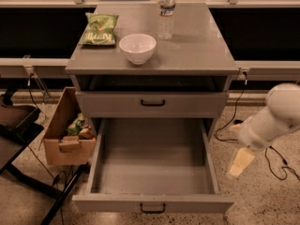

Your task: Open middle drawer

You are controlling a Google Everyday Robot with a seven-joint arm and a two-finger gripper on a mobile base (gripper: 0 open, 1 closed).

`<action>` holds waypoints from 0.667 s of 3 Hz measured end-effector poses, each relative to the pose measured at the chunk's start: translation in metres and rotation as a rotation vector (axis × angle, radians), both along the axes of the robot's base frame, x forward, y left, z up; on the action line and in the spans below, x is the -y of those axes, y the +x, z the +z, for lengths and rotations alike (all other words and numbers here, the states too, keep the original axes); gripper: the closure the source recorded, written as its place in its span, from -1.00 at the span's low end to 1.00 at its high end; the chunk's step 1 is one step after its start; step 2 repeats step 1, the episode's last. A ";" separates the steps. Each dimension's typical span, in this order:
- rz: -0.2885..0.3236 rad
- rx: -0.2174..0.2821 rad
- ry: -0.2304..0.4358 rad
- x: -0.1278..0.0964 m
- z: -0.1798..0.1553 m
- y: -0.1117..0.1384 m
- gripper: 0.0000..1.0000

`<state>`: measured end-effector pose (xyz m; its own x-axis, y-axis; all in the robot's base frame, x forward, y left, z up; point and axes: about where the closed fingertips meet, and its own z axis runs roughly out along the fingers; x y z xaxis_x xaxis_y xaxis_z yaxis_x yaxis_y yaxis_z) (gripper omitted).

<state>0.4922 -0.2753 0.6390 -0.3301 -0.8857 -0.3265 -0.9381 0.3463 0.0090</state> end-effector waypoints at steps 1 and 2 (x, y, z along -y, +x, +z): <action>-0.034 -0.019 -0.003 0.030 0.053 -0.013 -1.00; -0.034 -0.019 -0.003 0.030 0.053 -0.013 -1.00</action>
Offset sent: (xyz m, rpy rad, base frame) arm 0.0000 0.0000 0.0000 0.0000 0.0000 0.0000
